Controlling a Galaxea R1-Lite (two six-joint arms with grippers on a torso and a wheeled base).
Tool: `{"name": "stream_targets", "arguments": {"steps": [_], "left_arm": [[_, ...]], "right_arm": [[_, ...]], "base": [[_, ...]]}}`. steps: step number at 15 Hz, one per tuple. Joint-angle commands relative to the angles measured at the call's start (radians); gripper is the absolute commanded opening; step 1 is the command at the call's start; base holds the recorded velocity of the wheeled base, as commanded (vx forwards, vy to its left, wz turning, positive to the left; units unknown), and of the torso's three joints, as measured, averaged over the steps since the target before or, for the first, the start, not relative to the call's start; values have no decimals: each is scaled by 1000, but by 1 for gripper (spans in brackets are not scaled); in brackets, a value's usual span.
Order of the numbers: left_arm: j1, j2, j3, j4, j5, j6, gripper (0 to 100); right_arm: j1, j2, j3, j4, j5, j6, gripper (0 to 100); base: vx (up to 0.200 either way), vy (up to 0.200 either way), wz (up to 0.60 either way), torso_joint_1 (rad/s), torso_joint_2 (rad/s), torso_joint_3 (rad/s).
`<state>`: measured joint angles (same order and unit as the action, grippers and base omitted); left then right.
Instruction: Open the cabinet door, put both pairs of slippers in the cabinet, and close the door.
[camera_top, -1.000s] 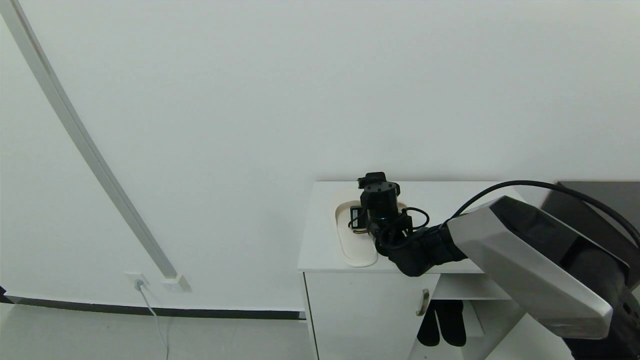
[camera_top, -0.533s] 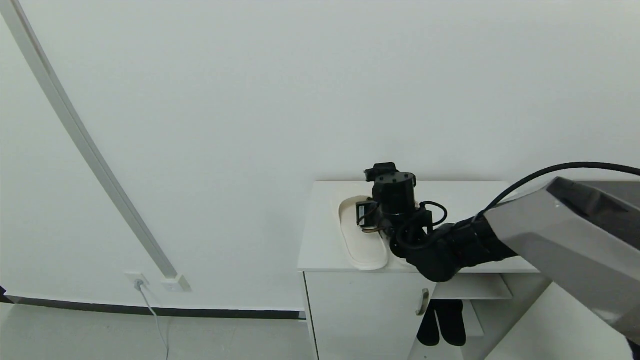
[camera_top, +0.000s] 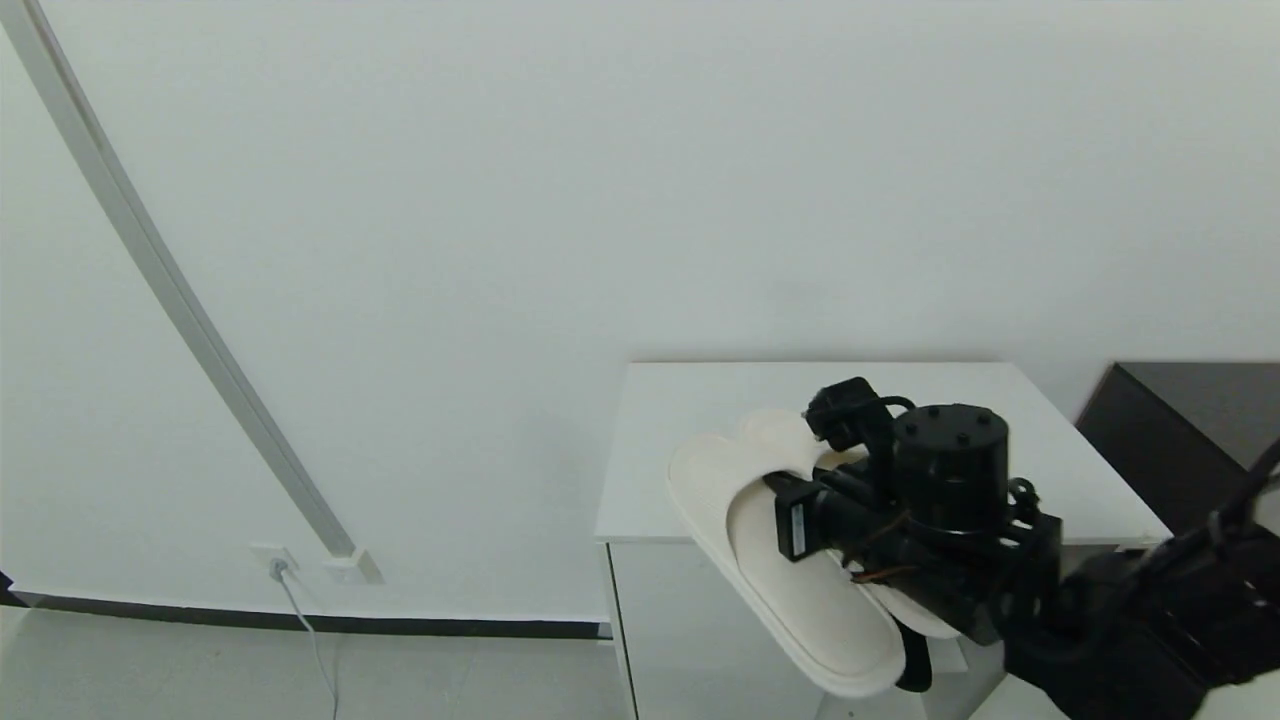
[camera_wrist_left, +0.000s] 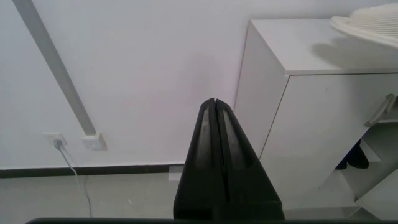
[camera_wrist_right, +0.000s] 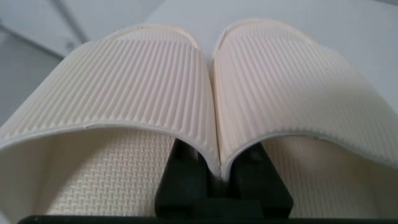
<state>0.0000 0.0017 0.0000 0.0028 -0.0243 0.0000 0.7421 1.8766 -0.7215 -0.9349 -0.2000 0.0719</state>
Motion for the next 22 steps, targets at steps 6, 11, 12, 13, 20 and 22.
{"name": "stream_targets", "arguments": {"steps": [6,11,12,13,20,22], "left_arm": [[0,0,0,0,0,2,0],[0,0,0,0,0,2,0],[0,0,0,0,0,2,0],[0,0,0,0,0,2,0],[0,0,0,0,0,2,0],[0,0,0,0,0,2,0]], "right_arm": [[72,-114,152,-48,76,-41,0],[94,-105,160,-48,74,-41,0],[98,-105,160,-50,74,-41,0],[98,-102,160,-50,74,-41,0],[98,-83,162,-50,70,-41,0],[97,-88,171,-53,70,-41,0]], "base": [[0,0,0,0,0,0],[0,0,0,0,0,0],[0,0,0,0,0,0],[0,0,0,0,0,0],[-143,0,0,3,0,2],[-200,0,0,-5,0,2]]}}
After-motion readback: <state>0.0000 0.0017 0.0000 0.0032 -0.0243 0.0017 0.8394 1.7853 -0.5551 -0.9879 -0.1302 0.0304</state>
